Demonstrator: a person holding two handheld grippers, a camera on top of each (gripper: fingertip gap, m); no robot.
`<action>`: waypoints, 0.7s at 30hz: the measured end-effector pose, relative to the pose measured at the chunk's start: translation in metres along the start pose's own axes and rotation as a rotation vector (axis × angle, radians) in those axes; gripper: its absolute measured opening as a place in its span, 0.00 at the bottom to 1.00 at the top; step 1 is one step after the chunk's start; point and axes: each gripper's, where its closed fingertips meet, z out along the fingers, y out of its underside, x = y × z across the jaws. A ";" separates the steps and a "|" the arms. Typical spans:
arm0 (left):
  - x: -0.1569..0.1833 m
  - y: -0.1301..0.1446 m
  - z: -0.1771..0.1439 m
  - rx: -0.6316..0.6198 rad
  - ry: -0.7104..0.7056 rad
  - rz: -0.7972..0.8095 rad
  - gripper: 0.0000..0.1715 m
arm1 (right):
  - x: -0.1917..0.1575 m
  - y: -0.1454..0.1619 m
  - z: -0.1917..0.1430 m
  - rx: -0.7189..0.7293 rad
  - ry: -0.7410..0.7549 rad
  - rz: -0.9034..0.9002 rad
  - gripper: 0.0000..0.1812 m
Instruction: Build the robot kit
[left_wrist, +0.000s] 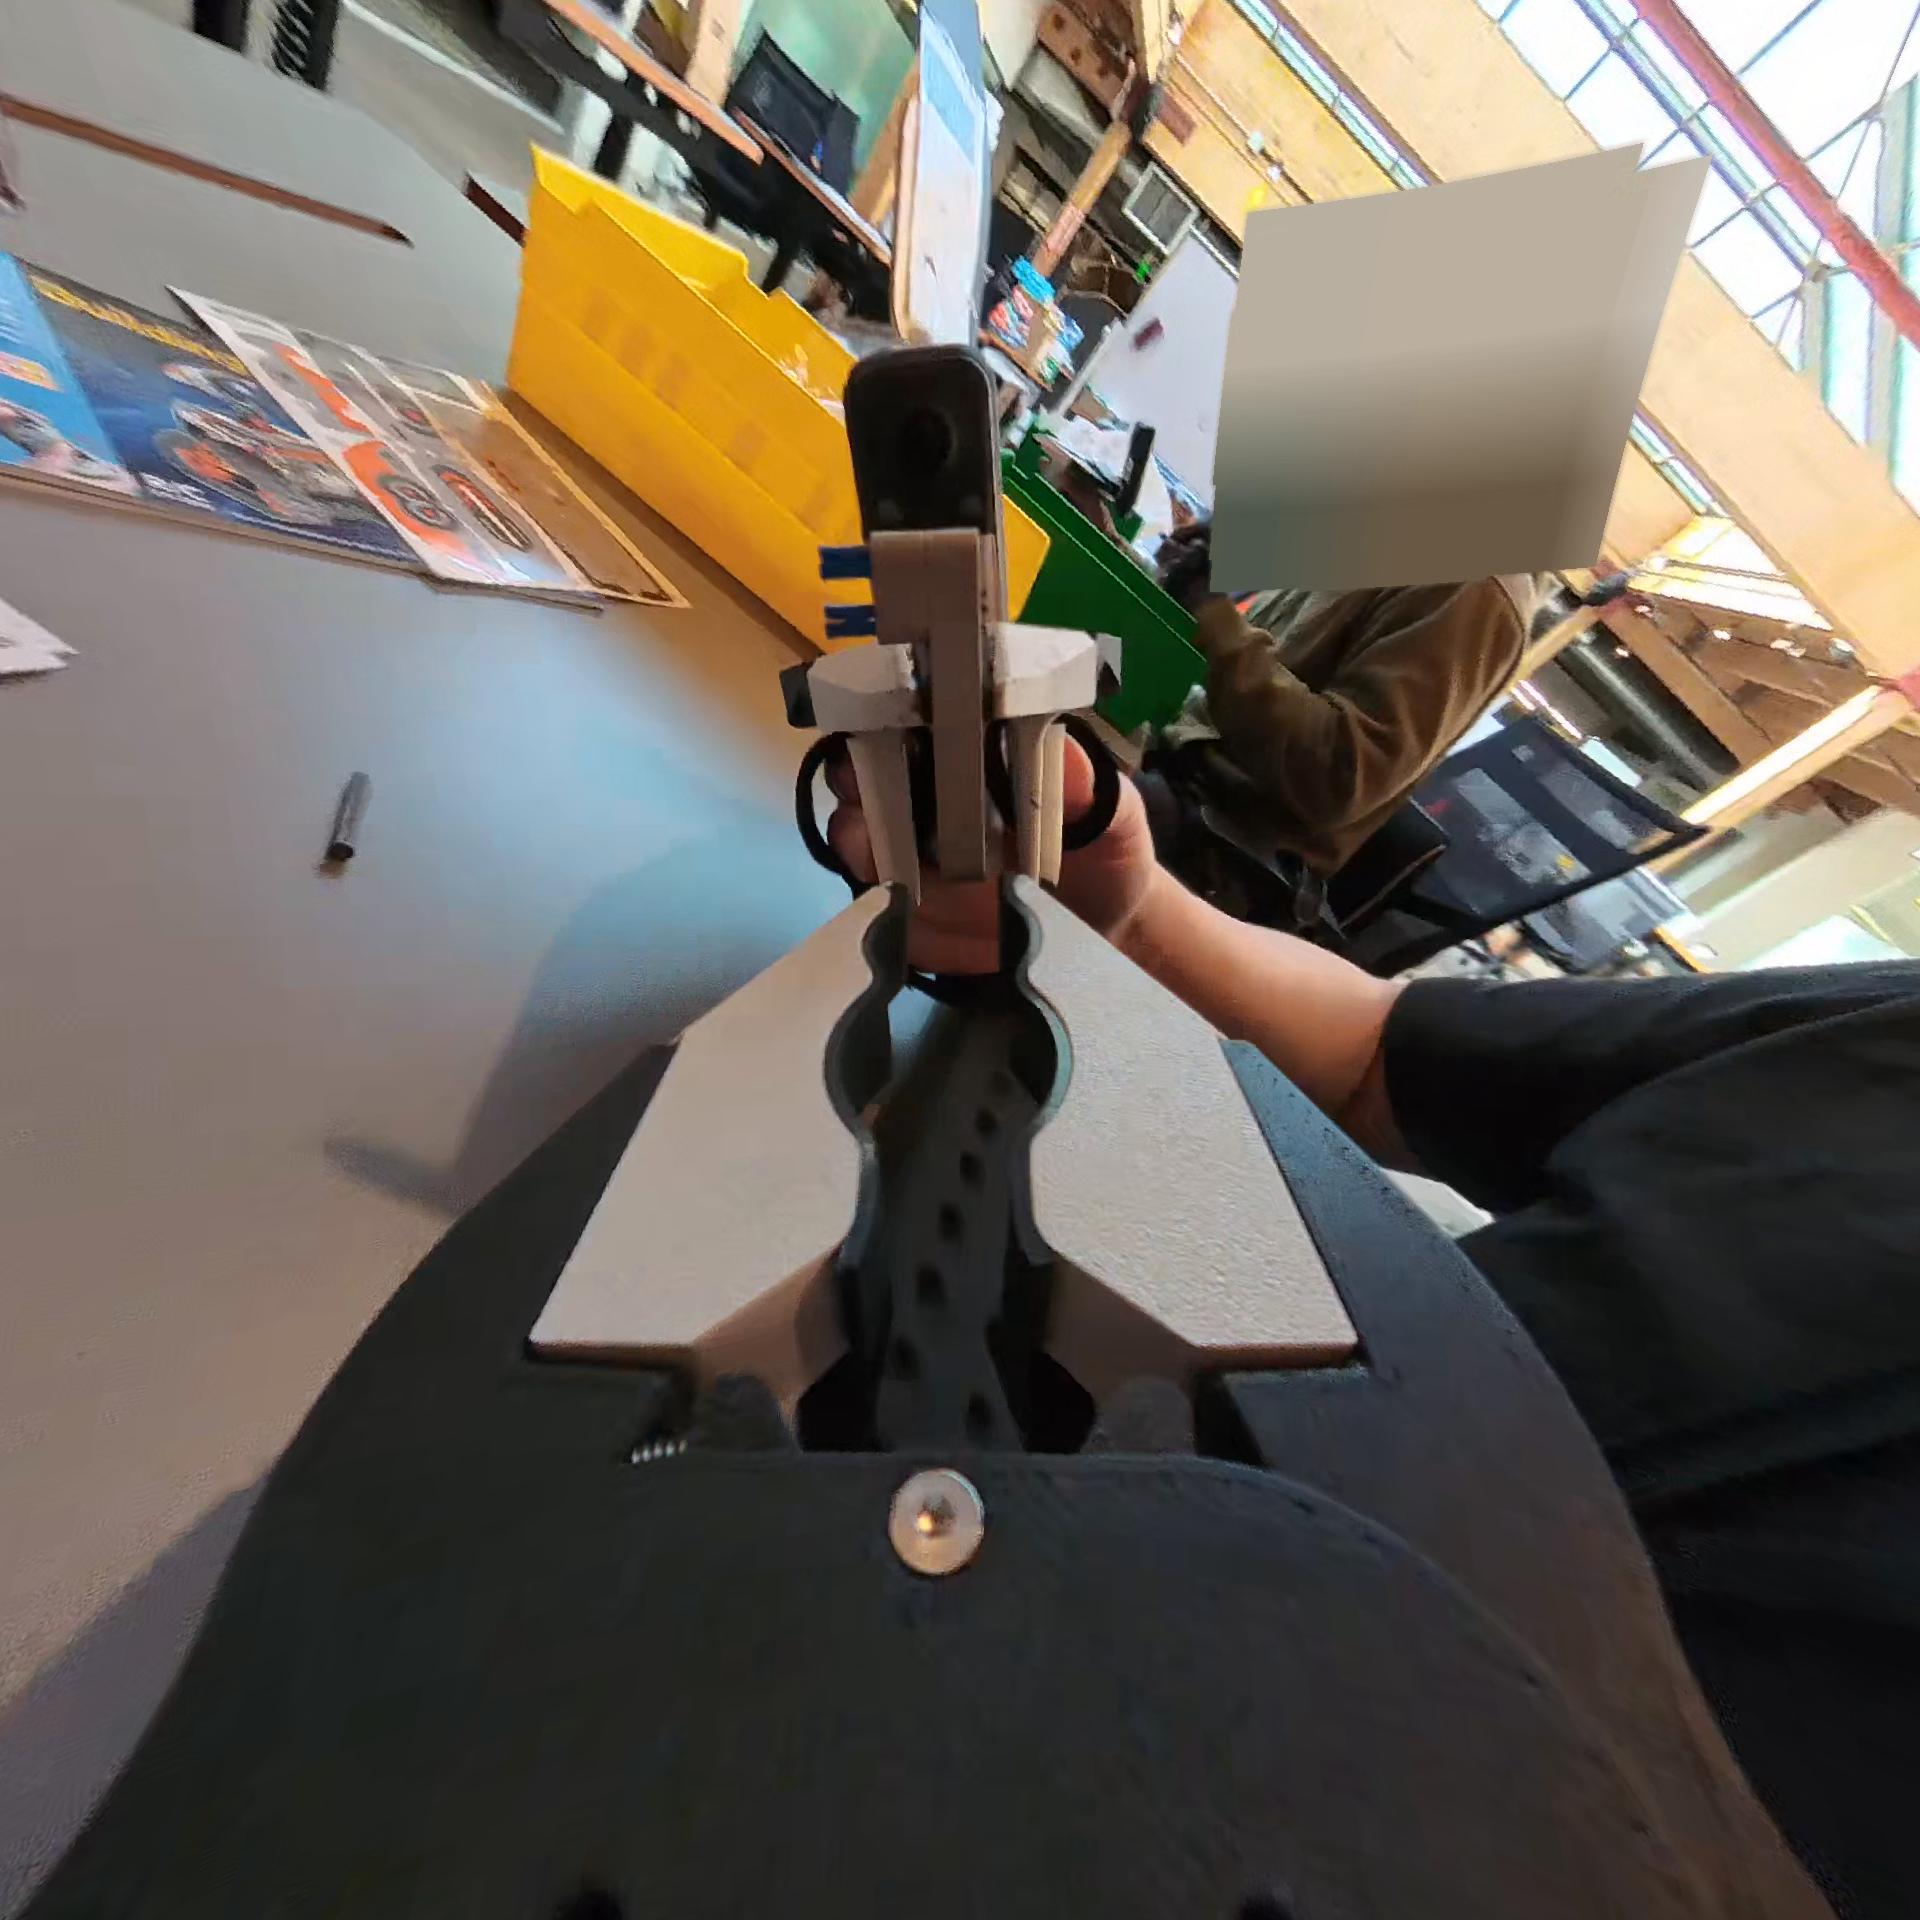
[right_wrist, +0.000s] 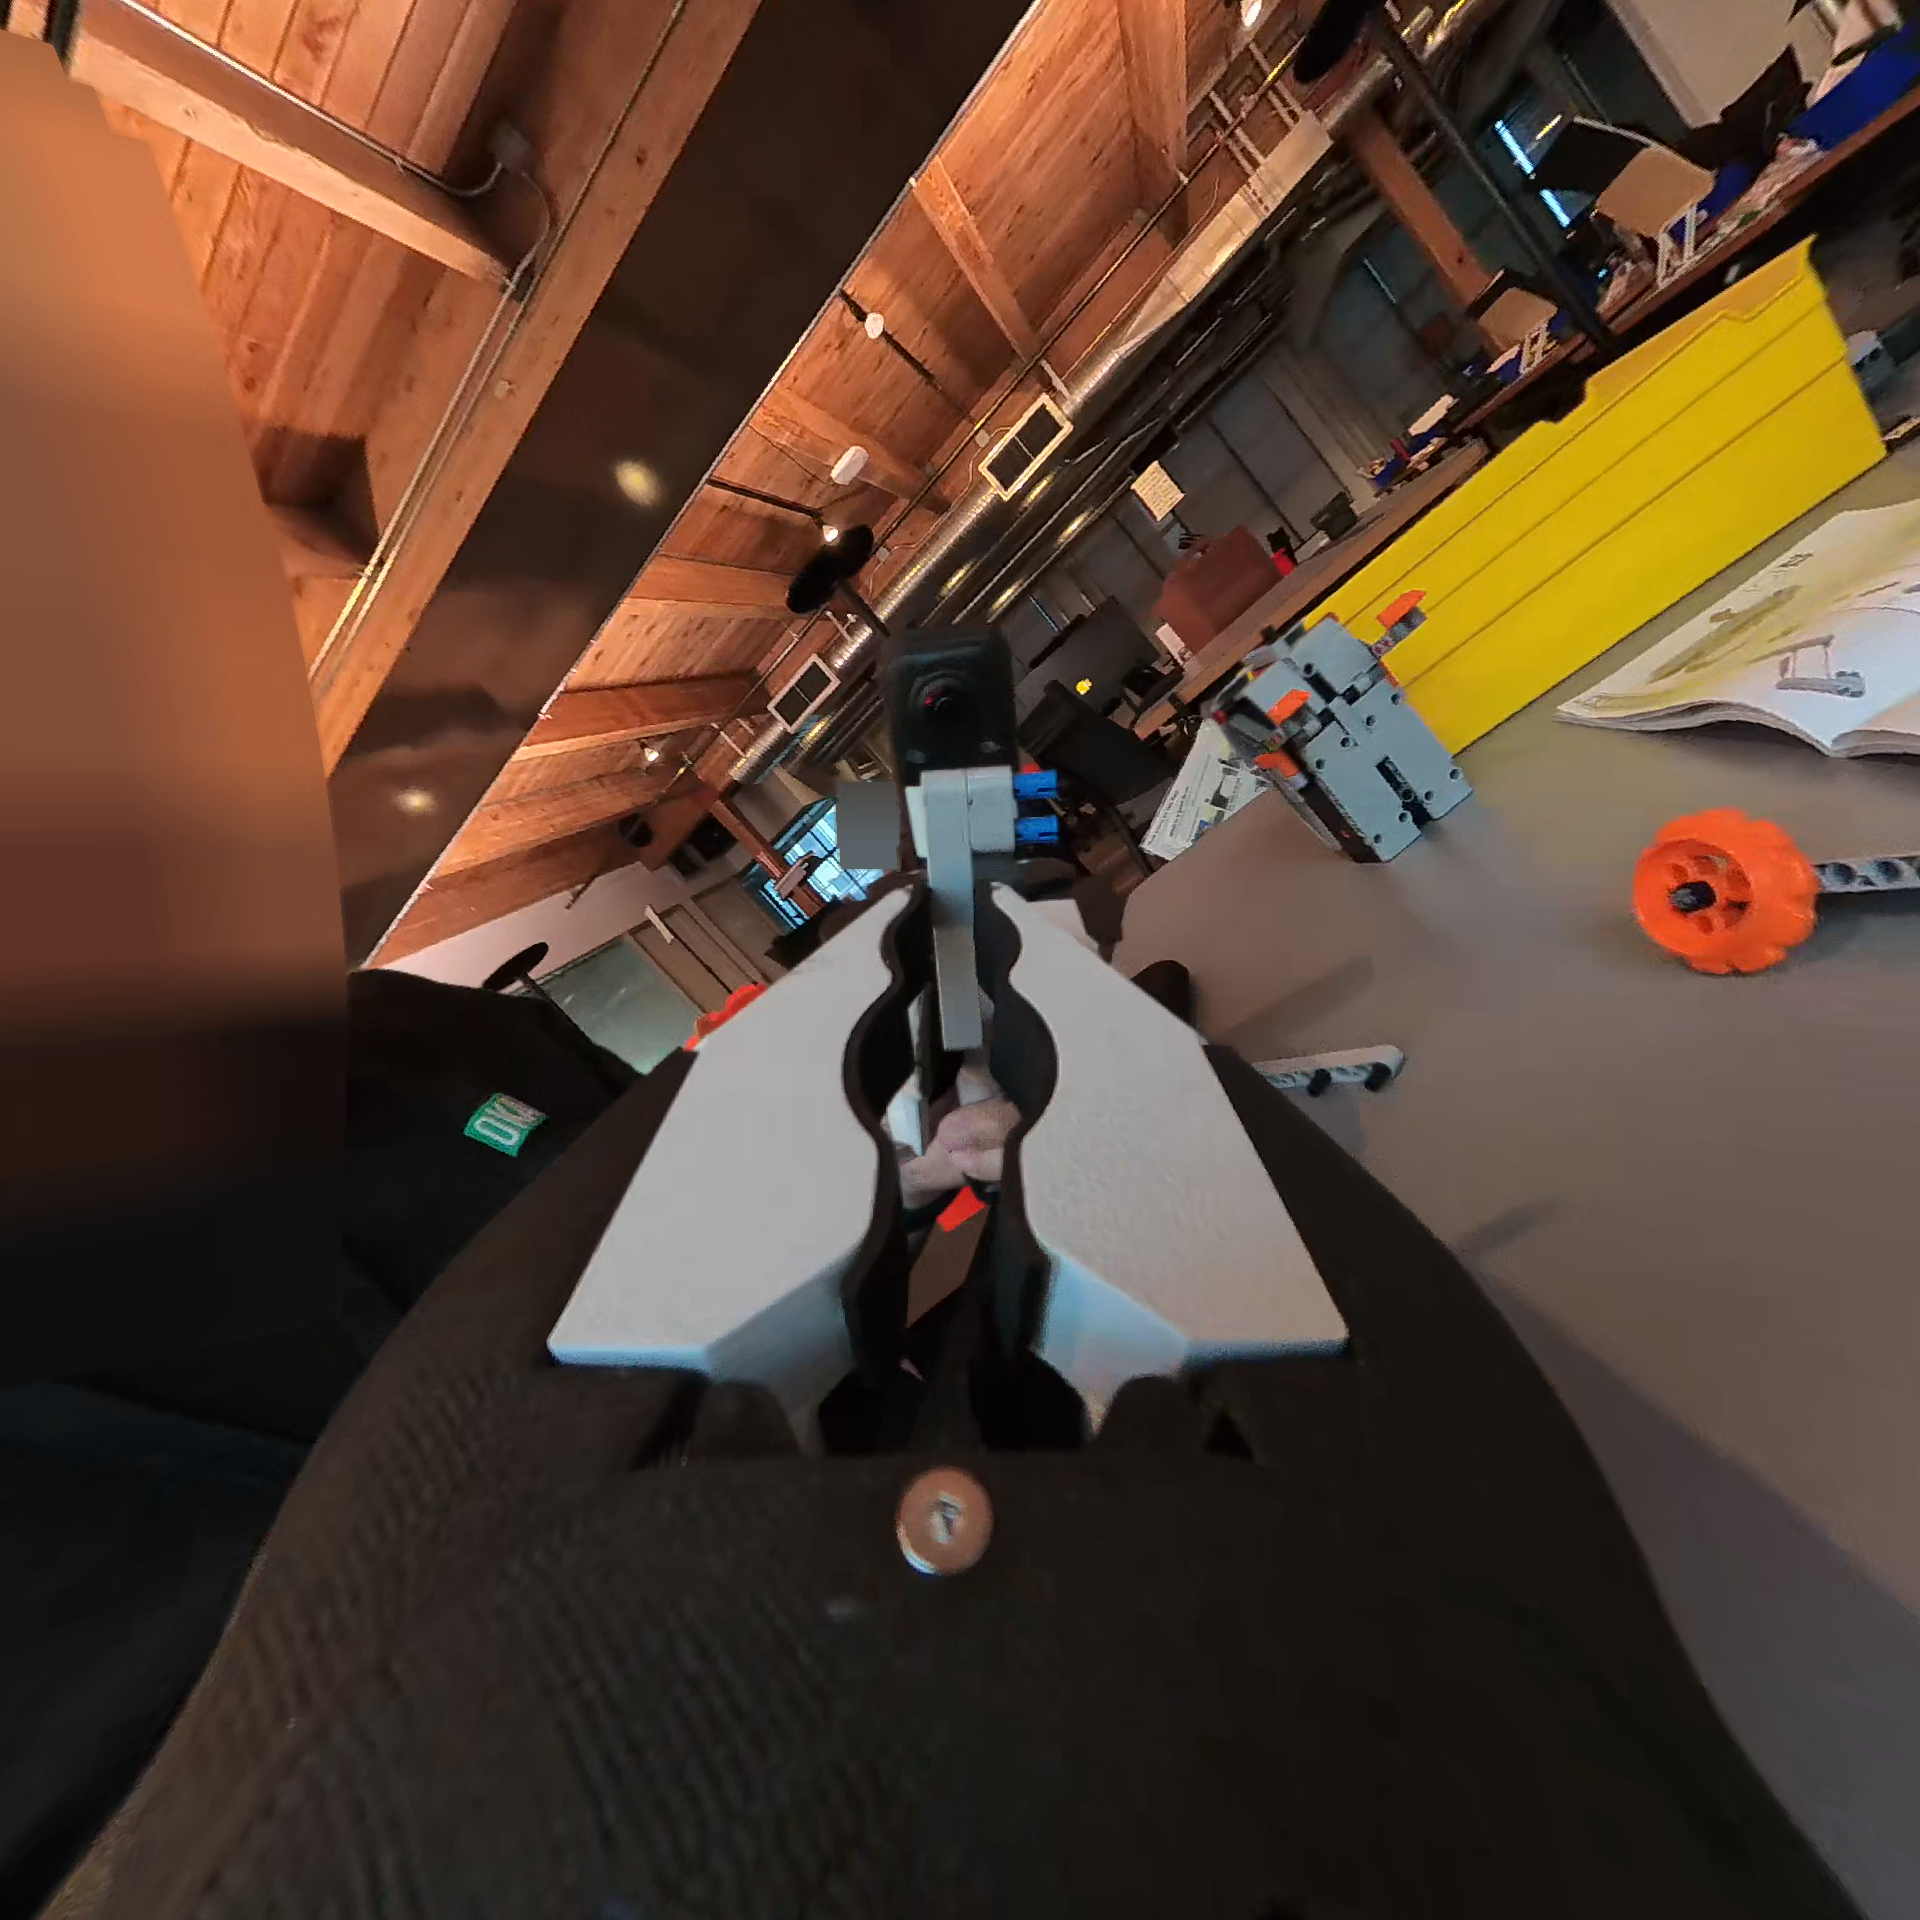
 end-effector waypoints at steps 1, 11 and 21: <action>0.001 0.000 -0.006 0.022 -0.013 0.017 0.06 | 0.000 0.003 0.007 -0.004 0.005 -0.013 0.03; -0.017 0.006 -0.035 -0.027 -0.148 0.045 0.04 | 0.015 0.020 0.038 -0.076 0.002 0.019 0.04; -0.046 0.010 -0.061 -0.187 -0.492 0.230 0.04 | 0.032 0.013 0.044 -0.080 0.174 -0.052 0.17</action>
